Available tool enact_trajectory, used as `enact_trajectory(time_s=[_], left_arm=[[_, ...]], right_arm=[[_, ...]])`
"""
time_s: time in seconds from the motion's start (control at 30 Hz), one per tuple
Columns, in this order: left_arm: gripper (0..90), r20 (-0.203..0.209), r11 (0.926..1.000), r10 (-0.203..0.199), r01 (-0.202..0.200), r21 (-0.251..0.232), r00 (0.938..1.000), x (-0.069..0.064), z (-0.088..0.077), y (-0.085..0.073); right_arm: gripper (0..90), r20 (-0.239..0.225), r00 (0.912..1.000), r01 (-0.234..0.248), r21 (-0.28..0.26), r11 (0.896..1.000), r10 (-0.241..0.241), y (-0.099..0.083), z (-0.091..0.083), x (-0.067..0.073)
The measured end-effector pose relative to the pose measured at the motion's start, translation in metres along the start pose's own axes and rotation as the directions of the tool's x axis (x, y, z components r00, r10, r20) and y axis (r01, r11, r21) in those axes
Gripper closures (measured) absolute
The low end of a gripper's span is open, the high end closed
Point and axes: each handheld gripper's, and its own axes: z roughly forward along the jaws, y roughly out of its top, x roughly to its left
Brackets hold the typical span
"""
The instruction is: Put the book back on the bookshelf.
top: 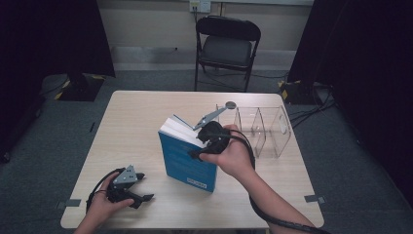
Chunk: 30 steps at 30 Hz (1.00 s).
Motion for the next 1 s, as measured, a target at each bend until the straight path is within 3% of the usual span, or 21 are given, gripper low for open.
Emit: enact_trajectory(time_s=[0.1,0.33,0.43,0.5,0.63,0.83,1.0], left_arm=[[13.7,-0.001,1.0,0.0,0.0,0.001,1.0,-0.0002,-0.0001,0.0],[13.7,-0.003,1.0,-0.001,0.001,0.0,1.0,-0.0004,-0.0001,-0.0001],[13.7,-0.004,1.0,0.005,-0.005,0.001,1.0,0.0001,-0.0002,-0.0001],[13.7,-0.004,1.0,0.005,-0.005,0.001,1.0,0.0001,-0.0002,0.0],[13.7,-0.002,1.0,-0.002,0.002,0.0,1.0,-0.0003,-0.0001,-0.0002],[13.7,-0.001,1.0,-0.003,0.003,0.0,1.0,-0.0002,-0.0001,-0.0001],[13.7,0.003,1.0,-0.001,0.001,0.005,1.0,0.0005,-0.0005,0.0002]], right_arm=[[60.6,0.011,0.9999,0.002,-0.009,1.0,-0.002,-0.0024,-0.0008,0.0014],[56.7,0.037,0.9966,0.072,0.028,0.997,-0.073,0.0035,0.0018,0.0047],[53.0,0.043,0.9968,0.066,0.049,0.997,-0.068,0.0046,0.0067,0.0039],[57.0,0.041,0.9969,0.065,0.057,0.996,-0.067,0.0057,0.0074,0.0028],[60.3,0.021,0.9988,0.043,0.049,0.998,-0.044,0.0054,0.0073,0.0025],[61.2,0.026,0.9995,0.015,0.047,0.999,-0.017,0.0048,0.0055,0.0048],[61.3,-0.006,0.9999,-0.012,0.034,0.999,0.012,0.0026,0.0032,-0.0009]])
